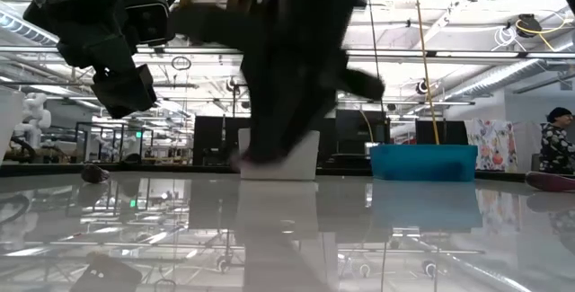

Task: Sort produce into baskets
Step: Put the egg plant into the blue bin

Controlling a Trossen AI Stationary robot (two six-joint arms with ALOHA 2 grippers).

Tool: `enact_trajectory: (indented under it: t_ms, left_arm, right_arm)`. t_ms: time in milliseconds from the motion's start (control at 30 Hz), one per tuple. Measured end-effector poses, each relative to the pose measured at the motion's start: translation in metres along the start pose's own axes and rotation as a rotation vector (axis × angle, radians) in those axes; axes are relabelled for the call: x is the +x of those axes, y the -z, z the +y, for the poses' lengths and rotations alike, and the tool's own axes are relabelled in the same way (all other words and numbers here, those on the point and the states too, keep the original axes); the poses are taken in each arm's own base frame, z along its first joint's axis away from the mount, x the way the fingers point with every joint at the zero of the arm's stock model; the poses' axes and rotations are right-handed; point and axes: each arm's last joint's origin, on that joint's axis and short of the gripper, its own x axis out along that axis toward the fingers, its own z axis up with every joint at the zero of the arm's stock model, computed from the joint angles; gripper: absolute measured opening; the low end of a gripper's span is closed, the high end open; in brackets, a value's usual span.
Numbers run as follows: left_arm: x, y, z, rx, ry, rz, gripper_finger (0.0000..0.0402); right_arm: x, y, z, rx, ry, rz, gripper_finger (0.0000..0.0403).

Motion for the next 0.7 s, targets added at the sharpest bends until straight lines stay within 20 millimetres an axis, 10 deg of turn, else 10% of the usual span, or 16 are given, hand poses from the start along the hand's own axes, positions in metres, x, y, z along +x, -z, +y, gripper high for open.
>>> enact_trajectory:
  t_ms: [300,700]
  left_arm:
    - [-0.001,-0.003,0.005,-0.022,-0.050,-0.032,0.0215]
    - [-0.006,-0.025,0.008,-0.138,-0.093,-0.288,0.0215]
  right_arm:
    - [-0.095,-0.027,-0.047,-0.205,0.122,-0.062,0.0055]
    - [-0.184,-0.087,-0.192,-0.269,0.257,-0.137,0.0056]
